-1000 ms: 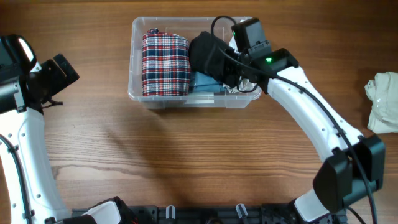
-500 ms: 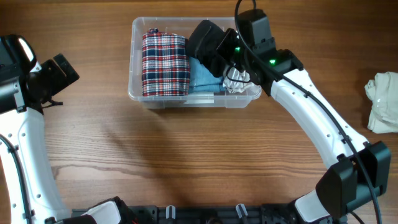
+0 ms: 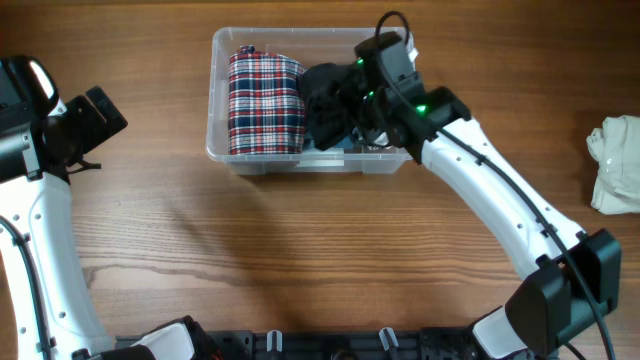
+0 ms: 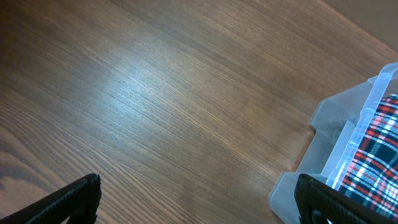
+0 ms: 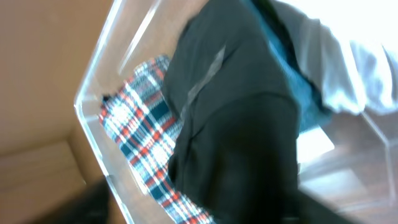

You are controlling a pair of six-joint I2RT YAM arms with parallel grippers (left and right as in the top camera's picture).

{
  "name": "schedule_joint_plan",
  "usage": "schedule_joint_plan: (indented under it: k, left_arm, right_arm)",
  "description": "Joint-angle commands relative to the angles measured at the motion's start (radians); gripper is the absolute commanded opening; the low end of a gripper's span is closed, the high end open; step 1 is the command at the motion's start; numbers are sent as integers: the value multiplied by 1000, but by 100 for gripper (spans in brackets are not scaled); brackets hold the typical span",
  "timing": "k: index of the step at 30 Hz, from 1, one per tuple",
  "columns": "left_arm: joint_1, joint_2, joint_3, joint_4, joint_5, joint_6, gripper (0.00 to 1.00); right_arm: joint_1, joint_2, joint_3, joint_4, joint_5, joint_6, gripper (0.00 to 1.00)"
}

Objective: Pack container
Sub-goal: 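Push the black garment down into the gap with the right gripper, then move the right gripper to the cream garment and grasp it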

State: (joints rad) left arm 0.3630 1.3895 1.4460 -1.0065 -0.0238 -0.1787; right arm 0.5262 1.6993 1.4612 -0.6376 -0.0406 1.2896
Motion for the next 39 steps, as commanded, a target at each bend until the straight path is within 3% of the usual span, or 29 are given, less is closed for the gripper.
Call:
schedule_joint_plan:
  k: [1, 5, 10, 11, 14, 17, 18, 26, 34, 37, 39]
  left_arm:
    - [6, 4, -2, 3, 8, -9, 100]
    - [6, 4, -2, 3, 8, -9, 100]
    - [6, 4, -2, 3, 8, -9, 100]
    - [6, 4, -2, 3, 8, -9, 100]
    - [6, 4, -2, 3, 8, -9, 100]
    - [6, 4, -2, 3, 8, -9, 100]
    - [6, 4, -2, 3, 8, -9, 100]
    - [6, 4, -2, 3, 8, -9, 100]
    - [6, 4, -2, 3, 8, -9, 100]
    - [6, 4, -2, 3, 8, -9, 100]
    - [6, 4, -2, 3, 8, -9, 100]
  right_arm:
    - [44, -31, 3, -64, 13, 9, 100]
    - [50, -31, 3, -116, 19, -260, 100]
    - [48, -31, 3, -127, 47, -835, 89]
    - [49, -31, 3, -134, 40, -948, 81]
    - [49, -27, 3, -130, 98, -1029, 62]
    - [48, 14, 3, -74, 115, -1057, 10]
    - [49, 42, 3, -65, 108, -1053, 4]
    - [45, 304, 3, -45, 66, -1025, 4]
    - [-1, 182, 140, -94, 66, -1021, 7]
    - [-39, 64, 248, -142, 66, -1026, 61]
    - [-80, 7, 263, -140, 66, -1017, 82]
